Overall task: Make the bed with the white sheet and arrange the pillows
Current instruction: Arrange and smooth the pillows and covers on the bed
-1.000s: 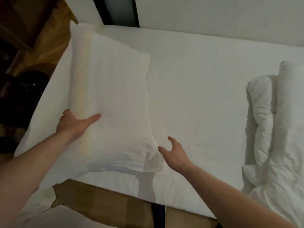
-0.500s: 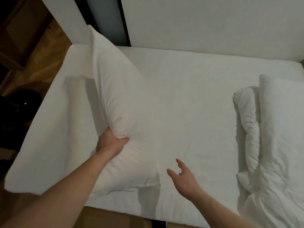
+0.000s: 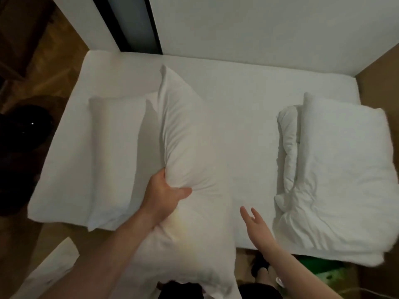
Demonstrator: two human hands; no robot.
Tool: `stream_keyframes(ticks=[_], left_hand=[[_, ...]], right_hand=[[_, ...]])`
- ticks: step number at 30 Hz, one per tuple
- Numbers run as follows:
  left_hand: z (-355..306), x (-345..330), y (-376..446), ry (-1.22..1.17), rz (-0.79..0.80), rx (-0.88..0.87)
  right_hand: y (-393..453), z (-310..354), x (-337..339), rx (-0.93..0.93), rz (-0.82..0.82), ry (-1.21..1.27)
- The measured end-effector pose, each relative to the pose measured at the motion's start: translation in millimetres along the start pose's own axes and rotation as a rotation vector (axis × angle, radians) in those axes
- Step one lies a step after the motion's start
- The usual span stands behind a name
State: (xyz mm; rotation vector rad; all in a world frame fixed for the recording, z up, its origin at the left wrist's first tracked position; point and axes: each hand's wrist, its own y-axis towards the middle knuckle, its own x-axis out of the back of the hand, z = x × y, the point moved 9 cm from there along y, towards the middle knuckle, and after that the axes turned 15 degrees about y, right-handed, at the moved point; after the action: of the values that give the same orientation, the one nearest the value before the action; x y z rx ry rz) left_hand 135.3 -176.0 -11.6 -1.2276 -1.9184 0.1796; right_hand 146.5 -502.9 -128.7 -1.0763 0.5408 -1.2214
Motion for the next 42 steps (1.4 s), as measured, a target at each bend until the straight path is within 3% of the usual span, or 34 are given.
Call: stream_keyframes(ticks=[3, 6, 9, 13, 20, 26, 32, 37, 40, 42], left_hand=[[-17.7, -10.3, -51.7, -0.075, 0.109, -0.015], [-37.1, -28.1, -84.6, -0.078, 0.201, -0.068], [-58.3, -42.7, -94.8, -0.041, 0.268, -0.118], [-106.9, -68.9, -92.5, -0.016, 0.323, -0.195], [-201.3, -151.8, -103.6, 0.009, 0.276, -0.271], [-254.7, -284.0, -86.5, 0.124, 0.356, -0.292], [-330.6, -400.9, -71.2, 0.146, 0.397, -0.389], [-347.1, -479.7, -61.5, 0.47, 0.367, -0.449], [-326.0, -524.7, -62.7, 0.629, 0.537, -0.455], [-306.1, -550.1, -74.6, 0.752, 0.678, -0.499]], right_hand=[[-19.1, -31.9, 13.1, -0.152, 0.045, 0.129], [-17.8, -76.0, 27.6, -0.34, 0.121, 0.426], [-38.9, -70.9, 45.7, -0.363, 0.172, 0.509], [-25.3, -52.1, 100.8, -0.183, 0.07, 0.629], [-7.2, 18.5, 264.4, 0.188, -0.198, 0.713], [3.0, 98.1, 441.8, 0.548, -0.522, 0.447], [17.5, 143.8, 571.1, 0.663, -0.777, 0.237], [49.6, 136.2, 641.5, 0.592, -0.857, 0.13], [85.5, 120.0, 665.3, 0.446, -0.812, 0.017], [115.1, 105.4, 656.5, 0.341, -0.661, -0.118]])
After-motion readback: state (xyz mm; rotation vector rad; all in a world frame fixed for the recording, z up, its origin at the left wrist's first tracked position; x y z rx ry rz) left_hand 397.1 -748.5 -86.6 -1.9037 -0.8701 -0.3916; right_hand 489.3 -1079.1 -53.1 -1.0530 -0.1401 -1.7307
